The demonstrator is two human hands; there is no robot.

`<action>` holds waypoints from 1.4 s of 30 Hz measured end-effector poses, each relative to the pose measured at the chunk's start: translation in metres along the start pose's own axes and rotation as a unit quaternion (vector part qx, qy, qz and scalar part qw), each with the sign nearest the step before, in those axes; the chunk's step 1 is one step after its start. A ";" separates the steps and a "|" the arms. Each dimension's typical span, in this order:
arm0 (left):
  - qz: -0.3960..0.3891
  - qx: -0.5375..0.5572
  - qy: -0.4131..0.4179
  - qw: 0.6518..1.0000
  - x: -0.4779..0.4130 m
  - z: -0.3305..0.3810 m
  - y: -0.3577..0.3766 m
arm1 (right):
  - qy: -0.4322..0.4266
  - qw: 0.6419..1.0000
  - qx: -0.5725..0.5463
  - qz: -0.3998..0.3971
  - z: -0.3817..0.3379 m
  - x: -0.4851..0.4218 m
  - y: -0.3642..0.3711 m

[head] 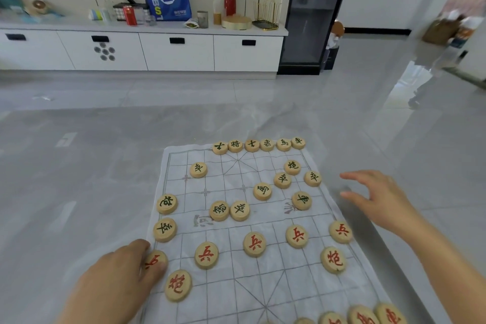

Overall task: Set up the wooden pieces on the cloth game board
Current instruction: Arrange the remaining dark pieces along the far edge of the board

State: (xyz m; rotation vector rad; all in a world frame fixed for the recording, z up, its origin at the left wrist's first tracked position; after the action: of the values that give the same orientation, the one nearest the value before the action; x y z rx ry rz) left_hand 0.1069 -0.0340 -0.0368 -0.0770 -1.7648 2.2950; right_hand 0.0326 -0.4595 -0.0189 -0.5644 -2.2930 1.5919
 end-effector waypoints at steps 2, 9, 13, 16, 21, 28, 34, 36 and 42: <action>0.002 -0.007 -0.002 1.000 -0.001 0.001 0.001 | -0.003 1.000 0.029 -0.003 -0.008 -0.004 0.006; 0.003 -0.003 -0.010 1.000 -0.002 0.000 0.001 | 0.018 0.998 0.048 -0.024 -0.030 -0.031 0.024; 0.005 -0.010 -0.003 1.000 -0.004 -0.001 0.001 | 0.009 0.999 0.045 -0.024 -0.035 -0.033 0.032; 0.012 -0.017 0.002 1.000 -0.003 -0.001 0.001 | 0.004 0.999 0.043 -0.020 -0.035 -0.030 0.032; 0.006 -0.017 0.000 1.000 -0.005 -0.001 0.002 | -0.019 1.000 0.022 -0.012 -0.047 -0.027 0.031; 0.010 -0.016 0.001 1.000 -0.004 0.001 0.000 | -0.057 0.997 0.016 -0.051 -0.060 -0.016 0.031; 0.013 -0.006 0.000 1.000 -0.001 0.002 -0.002 | -0.034 0.994 0.098 -0.015 -0.057 -0.005 0.044; 0.014 -0.001 -0.001 1.000 0.000 0.003 -0.003 | -0.037 0.994 0.102 -0.002 -0.060 -0.004 0.046; -0.012 0.025 -0.007 1.000 0.003 0.001 -0.001 | -0.106 0.993 -0.058 -0.012 -0.119 -0.012 0.033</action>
State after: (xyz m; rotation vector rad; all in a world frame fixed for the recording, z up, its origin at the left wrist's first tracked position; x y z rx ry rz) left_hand 0.1041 -0.0343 -0.0355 -0.0322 -1.7054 2.3258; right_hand 0.1017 -0.3571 -0.0086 -0.4106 -2.5502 1.5832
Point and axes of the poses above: each hand's wrist, its own x-axis away from the middle knuckle, its own y-axis out of the palm, z = x × y, the point moved 7 cm from there along -x, towards the middle knuckle
